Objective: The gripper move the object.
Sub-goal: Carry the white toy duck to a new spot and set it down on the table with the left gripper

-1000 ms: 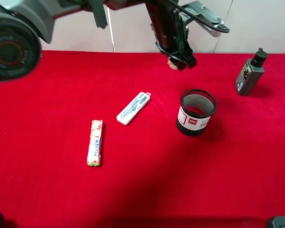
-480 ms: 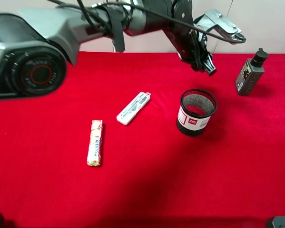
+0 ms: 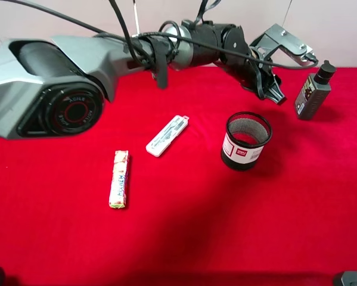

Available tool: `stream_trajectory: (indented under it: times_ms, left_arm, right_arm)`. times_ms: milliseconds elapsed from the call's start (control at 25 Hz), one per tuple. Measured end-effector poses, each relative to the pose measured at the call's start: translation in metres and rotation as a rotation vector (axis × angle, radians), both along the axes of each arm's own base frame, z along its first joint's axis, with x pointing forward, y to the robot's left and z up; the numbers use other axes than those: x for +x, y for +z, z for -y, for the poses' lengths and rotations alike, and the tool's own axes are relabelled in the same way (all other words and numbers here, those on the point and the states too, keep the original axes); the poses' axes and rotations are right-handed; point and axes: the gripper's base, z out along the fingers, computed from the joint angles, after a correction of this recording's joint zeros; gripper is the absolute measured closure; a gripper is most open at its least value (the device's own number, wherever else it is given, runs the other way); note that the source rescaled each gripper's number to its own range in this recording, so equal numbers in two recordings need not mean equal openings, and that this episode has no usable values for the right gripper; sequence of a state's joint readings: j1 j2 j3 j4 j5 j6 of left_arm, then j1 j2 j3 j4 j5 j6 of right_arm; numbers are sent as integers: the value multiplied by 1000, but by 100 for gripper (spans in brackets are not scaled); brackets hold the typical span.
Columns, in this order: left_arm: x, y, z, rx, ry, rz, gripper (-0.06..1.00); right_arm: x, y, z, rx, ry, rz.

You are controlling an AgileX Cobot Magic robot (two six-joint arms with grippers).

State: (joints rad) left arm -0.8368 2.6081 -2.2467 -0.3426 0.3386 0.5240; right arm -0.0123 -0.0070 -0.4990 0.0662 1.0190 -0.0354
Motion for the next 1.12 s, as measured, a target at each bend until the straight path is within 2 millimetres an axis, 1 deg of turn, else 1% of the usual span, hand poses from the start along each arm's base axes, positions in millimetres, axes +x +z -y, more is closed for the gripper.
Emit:
stream_trajectory:
  times_ms: [480,760,1040,1120]
  left_arm:
    - [1,-21,6,-46,-6,17,94]
    - [5,-18,8,-84,18,66,94]
    - [2,-33,11,-82,21,73,94]
    - [2,-33,12,-85,23,77,94]
  right_arm:
    - [0,0,0,1,-2,0]
    - [0,0,0,1,-3,0]
    - [0,0,0,0,-4,0]
    - [0,0,0,0,-4,0]
